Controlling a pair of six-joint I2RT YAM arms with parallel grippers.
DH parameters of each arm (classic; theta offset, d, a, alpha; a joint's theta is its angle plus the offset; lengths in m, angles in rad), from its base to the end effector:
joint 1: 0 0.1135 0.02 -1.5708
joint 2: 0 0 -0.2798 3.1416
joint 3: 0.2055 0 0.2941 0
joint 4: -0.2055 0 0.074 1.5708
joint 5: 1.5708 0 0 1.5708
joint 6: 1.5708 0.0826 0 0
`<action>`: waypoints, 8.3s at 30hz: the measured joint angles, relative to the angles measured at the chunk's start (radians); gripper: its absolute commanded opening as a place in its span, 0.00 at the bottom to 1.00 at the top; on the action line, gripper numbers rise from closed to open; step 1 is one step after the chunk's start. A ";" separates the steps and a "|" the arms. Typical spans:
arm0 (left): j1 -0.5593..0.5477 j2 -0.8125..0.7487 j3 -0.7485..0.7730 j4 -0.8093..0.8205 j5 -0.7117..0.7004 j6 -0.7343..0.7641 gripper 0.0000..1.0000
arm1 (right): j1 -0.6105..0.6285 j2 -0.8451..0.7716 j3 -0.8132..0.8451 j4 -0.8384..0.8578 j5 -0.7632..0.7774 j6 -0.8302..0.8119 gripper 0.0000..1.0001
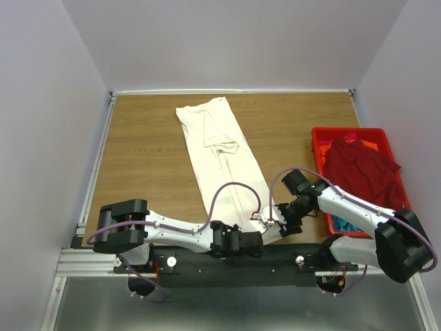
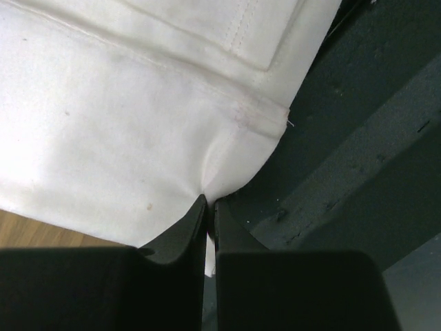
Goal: Fold and stack the t-shirts
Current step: Fold the tshirt
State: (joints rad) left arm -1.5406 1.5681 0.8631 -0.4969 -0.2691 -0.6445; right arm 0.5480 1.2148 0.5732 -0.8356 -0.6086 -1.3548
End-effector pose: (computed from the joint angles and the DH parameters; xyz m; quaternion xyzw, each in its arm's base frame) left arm 0.0320 -0.3320 0.1091 0.3998 0.8887 -0.1007 0.2007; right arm 0.1481 0.1457 0.1104 -0.7841 0.5419 0.2577 0.1585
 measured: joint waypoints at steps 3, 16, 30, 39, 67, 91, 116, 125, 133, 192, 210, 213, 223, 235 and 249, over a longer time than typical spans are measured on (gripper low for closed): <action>0.000 -0.010 -0.015 0.000 0.014 0.000 0.11 | 0.023 0.000 -0.017 0.051 0.010 0.014 0.61; 0.000 -0.065 -0.077 0.037 0.040 -0.005 0.11 | 0.075 -0.050 -0.048 0.158 0.048 0.093 0.68; 0.000 -0.186 -0.184 0.203 0.066 -0.049 0.11 | 0.076 -0.089 -0.007 -0.001 0.060 0.034 0.70; 0.000 -0.186 -0.216 0.259 0.102 -0.084 0.11 | 0.103 -0.067 -0.002 -0.052 0.038 -0.059 0.71; 0.121 -0.238 -0.304 0.402 0.257 -0.149 0.11 | 0.220 -0.006 0.056 -0.089 0.088 -0.103 0.65; 0.173 -0.240 -0.304 0.430 0.296 -0.152 0.11 | 0.382 0.013 0.011 0.002 0.216 0.021 0.07; 0.612 -0.409 -0.273 0.423 0.352 -0.011 0.11 | 0.068 0.170 0.377 0.150 0.260 0.311 0.01; 0.936 -0.333 -0.132 0.422 0.423 0.105 0.11 | -0.002 0.500 0.682 0.240 0.283 0.414 0.01; 1.092 -0.138 -0.038 0.447 0.504 0.193 0.10 | -0.023 0.719 0.956 0.266 0.305 0.508 0.01; 0.931 -0.524 -0.229 0.547 0.541 1.017 0.98 | -0.180 0.478 0.576 0.245 0.022 -0.065 0.98; 0.711 -0.283 -0.269 0.600 0.389 1.164 0.92 | -0.183 0.631 0.640 0.182 0.024 -0.166 0.84; 0.707 -0.216 -0.264 0.598 0.366 1.175 0.91 | -0.183 0.638 0.653 0.182 0.024 -0.165 0.81; 0.684 -0.117 -0.248 0.576 0.327 1.184 0.90 | -0.183 0.675 0.664 0.182 0.027 -0.160 0.70; 0.676 -0.010 -0.175 0.596 0.190 1.172 0.53 | -0.182 0.693 0.679 0.188 0.035 -0.119 0.51; 0.674 0.018 -0.162 0.560 0.195 1.198 0.00 | -0.174 0.692 0.662 0.243 0.061 0.008 0.01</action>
State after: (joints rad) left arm -0.8661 1.5860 0.7013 0.0628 -0.0742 0.5537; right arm 0.3740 1.9068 1.2354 -0.5926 -0.5480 -1.3464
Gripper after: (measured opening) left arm 0.029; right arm 0.076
